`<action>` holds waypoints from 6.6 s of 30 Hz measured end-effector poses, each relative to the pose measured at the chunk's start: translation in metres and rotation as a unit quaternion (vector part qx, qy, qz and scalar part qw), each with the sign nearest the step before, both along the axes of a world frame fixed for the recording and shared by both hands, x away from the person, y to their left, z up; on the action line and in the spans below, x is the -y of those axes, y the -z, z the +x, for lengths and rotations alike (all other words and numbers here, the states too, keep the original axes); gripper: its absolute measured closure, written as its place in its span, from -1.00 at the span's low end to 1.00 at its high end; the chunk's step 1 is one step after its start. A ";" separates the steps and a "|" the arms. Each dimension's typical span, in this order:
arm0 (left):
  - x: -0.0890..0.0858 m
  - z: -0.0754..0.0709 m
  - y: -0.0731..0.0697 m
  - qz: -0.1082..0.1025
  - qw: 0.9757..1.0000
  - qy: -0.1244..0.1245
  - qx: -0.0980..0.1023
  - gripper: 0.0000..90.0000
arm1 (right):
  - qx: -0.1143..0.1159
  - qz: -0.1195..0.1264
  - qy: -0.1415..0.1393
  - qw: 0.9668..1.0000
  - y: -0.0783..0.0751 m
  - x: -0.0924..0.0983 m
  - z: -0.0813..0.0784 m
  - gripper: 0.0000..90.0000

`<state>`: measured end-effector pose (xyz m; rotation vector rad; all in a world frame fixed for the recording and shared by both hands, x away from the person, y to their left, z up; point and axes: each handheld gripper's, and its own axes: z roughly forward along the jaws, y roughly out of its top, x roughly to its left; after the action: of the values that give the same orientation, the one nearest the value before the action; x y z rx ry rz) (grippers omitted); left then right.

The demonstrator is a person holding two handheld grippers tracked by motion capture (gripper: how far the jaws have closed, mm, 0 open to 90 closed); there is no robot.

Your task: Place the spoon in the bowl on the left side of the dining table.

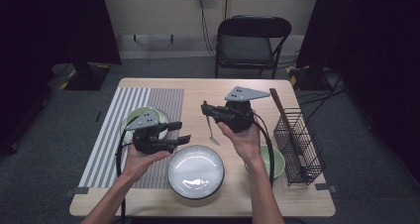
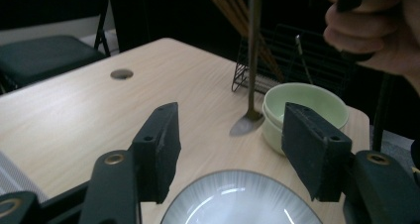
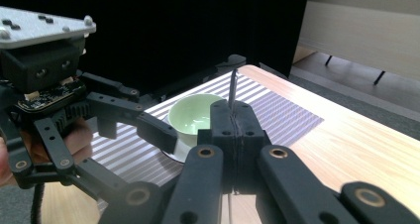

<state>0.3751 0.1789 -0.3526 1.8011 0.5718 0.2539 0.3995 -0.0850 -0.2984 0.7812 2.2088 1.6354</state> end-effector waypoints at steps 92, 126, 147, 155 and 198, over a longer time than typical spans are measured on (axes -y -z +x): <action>-0.086 0.036 0.005 -0.017 0.996 -0.087 0.004 0.99 | -0.009 -0.013 0.113 0.994 0.036 0.071 -0.012 -0.28; -0.119 0.073 0.005 0.007 0.989 -0.144 0.009 0.99 | -0.017 -0.020 0.210 0.977 0.035 0.137 -0.020 -0.50; -0.123 0.081 0.038 0.027 0.988 -0.149 -0.024 0.99 | -0.036 -0.028 0.219 0.975 0.038 0.143 -0.018 -0.50; -0.121 0.080 0.051 0.028 0.988 -0.145 -0.037 0.99 | -0.038 -0.028 0.219 0.975 0.038 0.143 -0.018 -0.51; -0.137 0.052 0.044 0.017 0.991 -0.130 -0.031 0.81 | -0.038 -0.025 0.227 0.973 0.039 0.145 -0.018 -0.49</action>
<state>0.4268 0.3161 -0.3965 1.7719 0.8523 0.3875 0.3811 -0.2304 -0.3371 1.2424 1.9197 1.3377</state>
